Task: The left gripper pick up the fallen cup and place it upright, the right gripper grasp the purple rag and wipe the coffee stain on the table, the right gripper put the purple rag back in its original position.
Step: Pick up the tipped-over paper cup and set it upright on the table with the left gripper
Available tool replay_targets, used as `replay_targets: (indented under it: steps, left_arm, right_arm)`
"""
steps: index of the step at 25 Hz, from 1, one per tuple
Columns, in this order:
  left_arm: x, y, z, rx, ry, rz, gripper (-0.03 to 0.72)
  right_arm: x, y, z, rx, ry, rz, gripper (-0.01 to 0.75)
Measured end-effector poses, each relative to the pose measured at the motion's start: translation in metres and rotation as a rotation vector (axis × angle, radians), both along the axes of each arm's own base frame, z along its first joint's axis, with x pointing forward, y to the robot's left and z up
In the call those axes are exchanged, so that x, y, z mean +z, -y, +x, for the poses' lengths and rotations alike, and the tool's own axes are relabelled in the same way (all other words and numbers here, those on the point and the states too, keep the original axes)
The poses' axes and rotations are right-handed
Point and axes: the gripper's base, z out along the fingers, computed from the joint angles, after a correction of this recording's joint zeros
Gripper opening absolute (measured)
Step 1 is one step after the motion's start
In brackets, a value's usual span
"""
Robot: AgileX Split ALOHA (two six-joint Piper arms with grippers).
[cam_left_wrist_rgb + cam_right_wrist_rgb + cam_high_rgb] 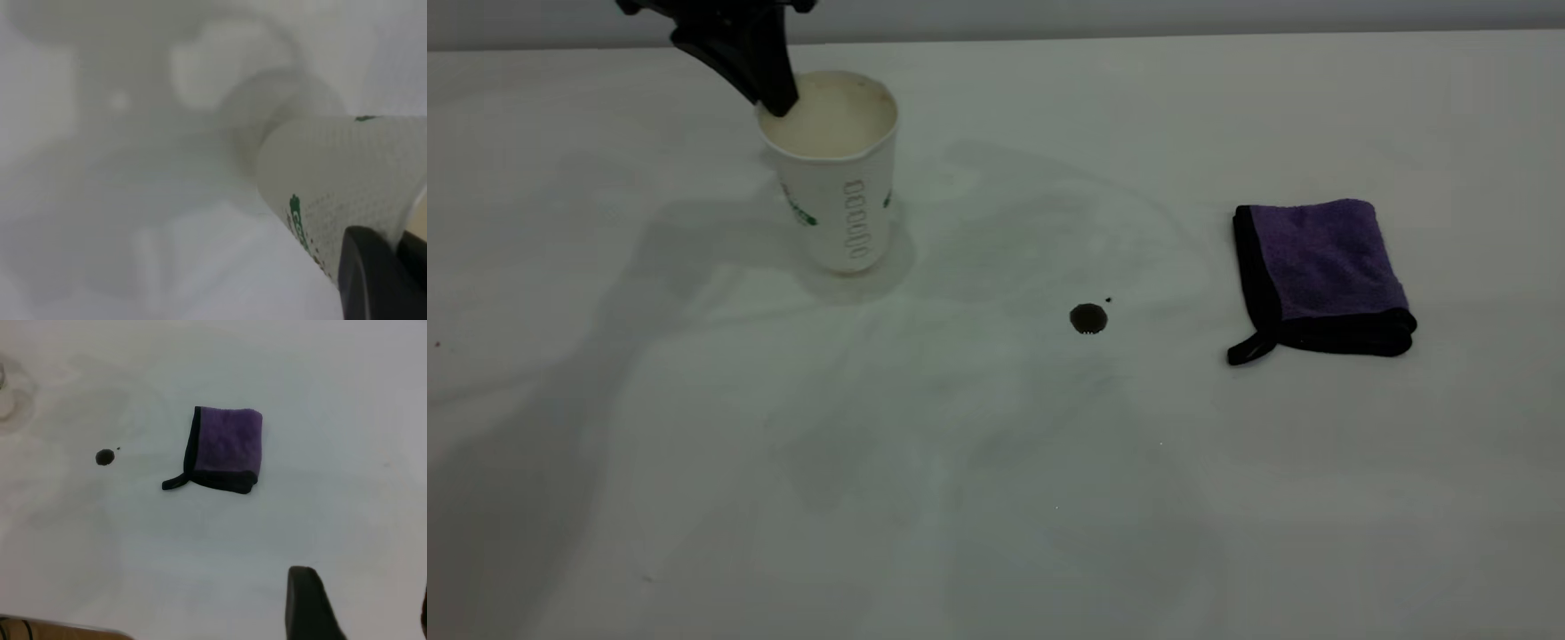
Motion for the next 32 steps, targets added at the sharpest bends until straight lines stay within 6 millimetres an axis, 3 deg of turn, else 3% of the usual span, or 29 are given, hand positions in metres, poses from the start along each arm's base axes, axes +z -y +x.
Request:
replay_targets:
  steps: [14,19,24,29,32]
  left_arm:
    - [-0.025,0.007,0.002,-0.023,-0.009,-0.043,0.027]
    - [-0.028,0.007,0.002,-0.022,-0.015,-0.044,0.062]
    - [-0.03,0.007,0.002,-0.021,-0.021,-0.043,0.186]
    - [-0.027,0.007,0.0,-0.027,-0.037,-0.044,0.385]
    - [-0.022,0.007,-0.001,-0.034,-0.042,-0.044,0.466]
  right_arm:
    - [0.0,0.0,0.0,0.0,0.0,0.0,0.44]
    - [0.0,0.0,0.0,0.0,0.0,0.0,0.44]
    - [0.0,0.0,0.0,0.0,0.0,0.0,0.44]
    - [0.0,0.0,0.0,0.0,0.0,0.0,0.44]
    - [0.0,0.0,0.0,0.0,0.0,0.0,0.44]
